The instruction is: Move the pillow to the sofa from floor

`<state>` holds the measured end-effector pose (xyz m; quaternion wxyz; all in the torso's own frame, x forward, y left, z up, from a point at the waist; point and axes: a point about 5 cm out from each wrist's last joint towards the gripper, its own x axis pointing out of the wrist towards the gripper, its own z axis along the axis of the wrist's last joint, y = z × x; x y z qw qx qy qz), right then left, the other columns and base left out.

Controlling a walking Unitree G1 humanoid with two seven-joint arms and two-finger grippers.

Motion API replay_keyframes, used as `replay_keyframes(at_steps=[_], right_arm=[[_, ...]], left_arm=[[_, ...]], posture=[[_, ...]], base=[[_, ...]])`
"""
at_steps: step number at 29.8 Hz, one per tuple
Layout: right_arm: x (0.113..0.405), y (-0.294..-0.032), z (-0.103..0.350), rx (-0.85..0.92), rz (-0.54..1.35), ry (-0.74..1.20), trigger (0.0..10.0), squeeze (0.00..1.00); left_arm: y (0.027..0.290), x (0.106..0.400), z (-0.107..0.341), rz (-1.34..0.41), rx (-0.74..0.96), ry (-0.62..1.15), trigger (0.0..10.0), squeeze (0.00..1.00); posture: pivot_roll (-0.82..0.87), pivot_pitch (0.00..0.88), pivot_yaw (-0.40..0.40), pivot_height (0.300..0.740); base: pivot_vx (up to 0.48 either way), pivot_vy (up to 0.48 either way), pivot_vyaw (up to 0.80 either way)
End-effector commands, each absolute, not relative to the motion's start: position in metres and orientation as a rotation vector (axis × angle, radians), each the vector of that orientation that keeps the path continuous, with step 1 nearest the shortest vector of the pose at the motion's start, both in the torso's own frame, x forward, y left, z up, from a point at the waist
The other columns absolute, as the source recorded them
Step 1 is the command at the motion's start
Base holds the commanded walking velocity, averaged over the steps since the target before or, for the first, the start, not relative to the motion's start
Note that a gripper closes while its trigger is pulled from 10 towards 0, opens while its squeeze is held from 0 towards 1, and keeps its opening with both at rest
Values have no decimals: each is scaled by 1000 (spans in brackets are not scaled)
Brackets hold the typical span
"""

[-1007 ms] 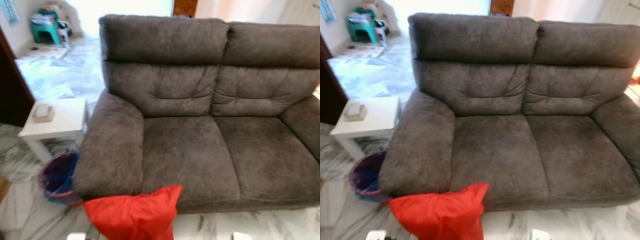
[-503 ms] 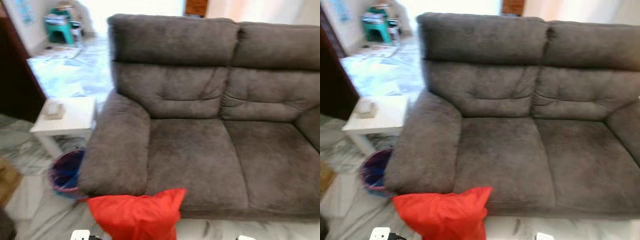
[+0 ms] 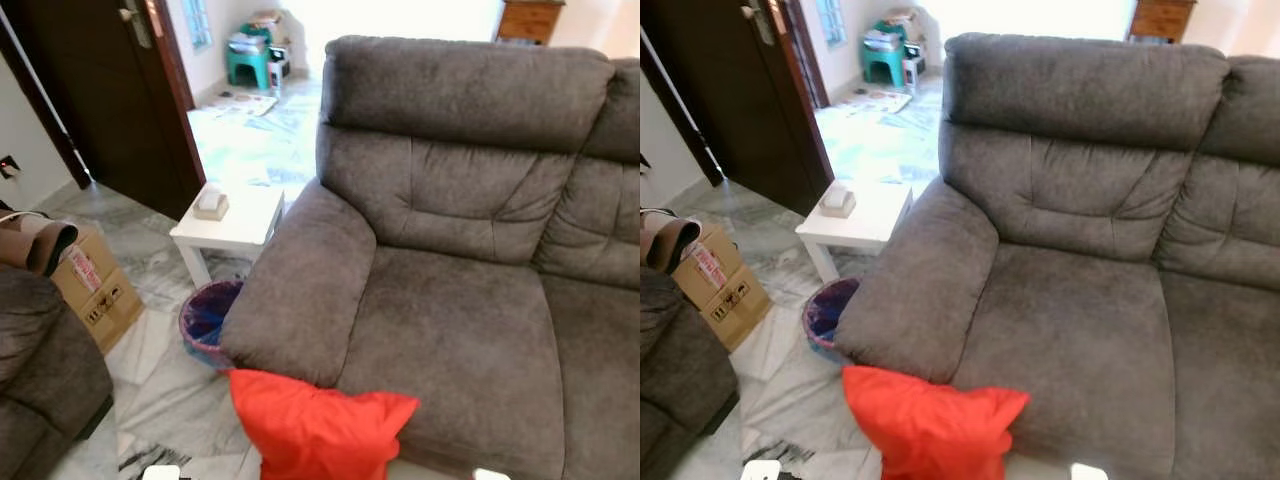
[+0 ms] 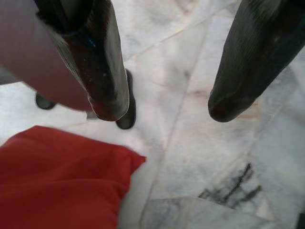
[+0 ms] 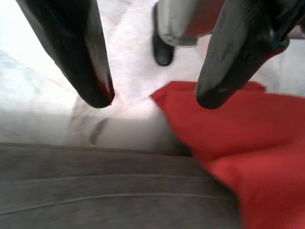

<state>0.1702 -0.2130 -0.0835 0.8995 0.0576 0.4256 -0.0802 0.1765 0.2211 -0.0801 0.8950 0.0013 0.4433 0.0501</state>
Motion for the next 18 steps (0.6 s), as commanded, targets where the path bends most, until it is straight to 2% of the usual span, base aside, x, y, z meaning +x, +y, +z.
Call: replay_keyframes(at_steps=[1, 3, 11, 17, 18], right_arm=[[167, -209, -86, 136, -169, 896, 10000, 0], [167, -209, -86, 136, -170, 895, 10000, 0], [168, -209, -85, 137, -165, 887, 10000, 0], [177, -208, -80, 114, -140, 840, 10000, 0], [182, -208, -78, 104, -130, 821, 10000, 0]], left_arm=[[223, 171, -82, 110, 6, 928, 10000, 0], [223, 172, -81, 113, 4, 922, 10000, 0], [225, 178, -78, 130, 2, 881, 10000, 0], [224, 198, -66, 142, 21, 783, 10000, 0], [224, 208, -59, 142, 62, 723, 10000, 0]], posture=[[-36, 93, -8, 740], [-37, 94, -8, 740], [-33, 94, -9, 740], [-37, 96, -7, 740], [-37, 97, -6, 740]], base=[[0, -285, 0], [0, -291, 0], [0, 0, 0], [0, 0, 0], [0, 0, 800]])
